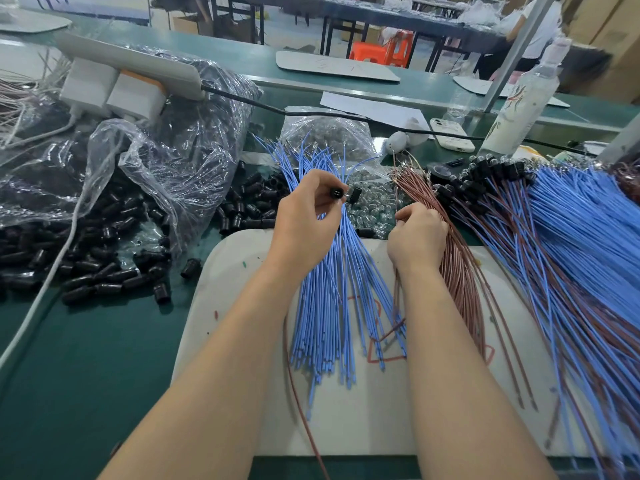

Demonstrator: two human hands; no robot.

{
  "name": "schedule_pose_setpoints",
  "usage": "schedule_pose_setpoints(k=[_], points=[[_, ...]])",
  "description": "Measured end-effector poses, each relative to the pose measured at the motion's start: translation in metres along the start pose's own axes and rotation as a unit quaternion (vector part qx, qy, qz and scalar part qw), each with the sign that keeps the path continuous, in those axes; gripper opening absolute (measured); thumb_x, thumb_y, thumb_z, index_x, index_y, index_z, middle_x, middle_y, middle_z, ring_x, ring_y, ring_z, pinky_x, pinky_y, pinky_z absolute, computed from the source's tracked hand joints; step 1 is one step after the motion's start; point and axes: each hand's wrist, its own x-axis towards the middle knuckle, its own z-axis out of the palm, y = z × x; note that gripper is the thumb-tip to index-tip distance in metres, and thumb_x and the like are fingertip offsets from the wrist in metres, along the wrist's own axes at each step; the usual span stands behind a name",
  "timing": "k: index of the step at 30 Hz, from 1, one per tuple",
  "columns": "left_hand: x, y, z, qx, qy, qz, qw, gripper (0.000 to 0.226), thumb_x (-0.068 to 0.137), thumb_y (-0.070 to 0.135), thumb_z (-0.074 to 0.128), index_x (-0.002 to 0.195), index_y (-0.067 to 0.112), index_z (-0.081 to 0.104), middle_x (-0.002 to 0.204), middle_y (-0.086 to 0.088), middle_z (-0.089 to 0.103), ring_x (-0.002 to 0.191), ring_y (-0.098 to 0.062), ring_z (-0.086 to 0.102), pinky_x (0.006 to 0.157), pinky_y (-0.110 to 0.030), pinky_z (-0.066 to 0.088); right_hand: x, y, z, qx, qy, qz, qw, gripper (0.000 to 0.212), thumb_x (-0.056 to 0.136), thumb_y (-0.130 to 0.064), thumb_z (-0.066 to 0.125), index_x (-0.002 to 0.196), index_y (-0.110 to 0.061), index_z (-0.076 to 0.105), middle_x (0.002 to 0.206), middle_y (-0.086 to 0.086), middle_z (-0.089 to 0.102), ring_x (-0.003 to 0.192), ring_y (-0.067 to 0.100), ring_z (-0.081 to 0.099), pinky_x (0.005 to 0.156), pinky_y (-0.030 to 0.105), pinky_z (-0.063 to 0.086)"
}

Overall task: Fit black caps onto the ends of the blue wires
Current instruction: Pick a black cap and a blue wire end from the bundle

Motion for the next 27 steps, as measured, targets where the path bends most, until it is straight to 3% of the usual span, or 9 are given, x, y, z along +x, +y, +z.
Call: schedule_pose_setpoints(k=[4, 6, 8, 11, 14, 17, 22, 27], points=[[0.001, -0.001, 0.000, 0.026, -0.002, 0.004, 1.000, 0.017, 0.088, -0.002, 0.057, 0.098, 0.012, 0.059, 0.095, 0.000, 0.067, 0.086, -0.006, 0.063, 0.086, -0.015, 0.049, -0.003, -0.006, -0.005, 0.081, 0.073, -0.007, 0.994, 0.026, 0.093, -0.002, 0.044, 0.113, -0.010, 0.057, 0.120, 0.013, 0.054, 0.112, 0.030, 0.046, 0.095, 0.037, 0.033], [0.001, -0.001, 0.000, 0.036, 0.001, 0.004, 0.999, 0.016, 0.089, 0.001, 0.058, 0.097, 0.015, 0.058, 0.093, 0.004, 0.066, 0.086, -0.005, 0.063, 0.084, -0.013, 0.049, -0.004, -0.011, -0.012, 0.171, 0.122, -0.035, 0.977, 0.024, 0.094, 0.000, 0.043, 0.110, -0.008, 0.059, 0.115, 0.013, 0.053, 0.102, 0.025, 0.052, 0.091, 0.030, 0.040], [0.002, -0.002, 0.000, 0.042, 0.009, 0.000, 0.999, 0.015, 0.090, 0.005, 0.058, 0.097, 0.019, 0.058, 0.093, 0.008, 0.064, 0.085, -0.004, 0.062, 0.078, -0.010, 0.047, -0.008, -0.018, -0.017, 0.260, 0.096, -0.062, 0.959, 0.024, 0.092, 0.002, 0.043, 0.102, -0.011, 0.060, 0.106, 0.007, 0.058, 0.092, 0.018, 0.057, 0.082, 0.024, 0.046], [0.003, -0.001, 0.000, 0.041, 0.028, 0.008, 0.999, 0.015, 0.090, 0.006, 0.059, 0.097, 0.020, 0.059, 0.097, 0.005, 0.064, 0.083, -0.007, 0.060, 0.072, -0.008, 0.045, -0.016, -0.032, -0.016, 0.315, -0.020, -0.094, 0.944, 0.027, 0.091, 0.001, 0.043, 0.096, -0.017, 0.063, 0.083, -0.007, 0.064, 0.074, 0.007, 0.058, 0.070, 0.024, 0.047], [0.004, 0.002, 0.000, 0.026, 0.041, 0.017, 0.999, 0.016, 0.089, 0.005, 0.060, 0.099, 0.018, 0.059, 0.095, 0.007, 0.064, 0.084, -0.007, 0.060, 0.073, -0.010, 0.046, -0.022, -0.041, -0.012, 0.316, -0.123, -0.123, 0.933, 0.026, 0.091, -0.001, 0.050, 0.105, -0.015, 0.066, 0.077, -0.002, 0.067, 0.069, 0.010, 0.059, 0.078, 0.038, 0.054], [0.004, 0.004, 0.000, 0.014, 0.035, 0.015, 0.999, 0.018, 0.088, 0.004, 0.060, 0.100, 0.017, 0.060, 0.094, 0.008, 0.064, 0.088, -0.010, 0.062, 0.078, -0.015, 0.049, -0.025, -0.043, -0.010, 0.279, -0.144, -0.162, 0.935, 0.022, 0.088, -0.004, 0.057, 0.103, -0.012, 0.071, 0.078, 0.003, 0.069, 0.068, 0.013, 0.057, 0.080, 0.044, 0.053], [0.003, 0.005, 0.001, 0.018, 0.023, 0.021, 0.999, 0.019, 0.087, 0.000, 0.060, 0.100, 0.014, 0.061, 0.093, 0.004, 0.065, 0.088, -0.013, 0.063, 0.081, -0.021, 0.051, -0.030, -0.046, -0.009, 0.259, -0.093, -0.187, 0.943, 0.015, 0.086, -0.005, 0.059, 0.093, -0.003, 0.072, 0.080, 0.009, 0.071, 0.077, 0.024, 0.063, 0.075, 0.038, 0.051], [0.001, 0.006, 0.003, -0.014, 0.016, 0.016, 1.000, 0.018, 0.086, -0.005, 0.060, 0.098, 0.007, 0.063, 0.091, -0.003, 0.067, 0.088, -0.016, 0.065, 0.086, -0.025, 0.052, -0.031, -0.046, -0.004, 0.245, -0.054, -0.192, 0.949, 0.012, 0.086, -0.004, 0.058, 0.077, -0.001, 0.064, 0.062, 0.003, 0.056, 0.062, 0.018, 0.044, 0.056, 0.019, 0.035]])
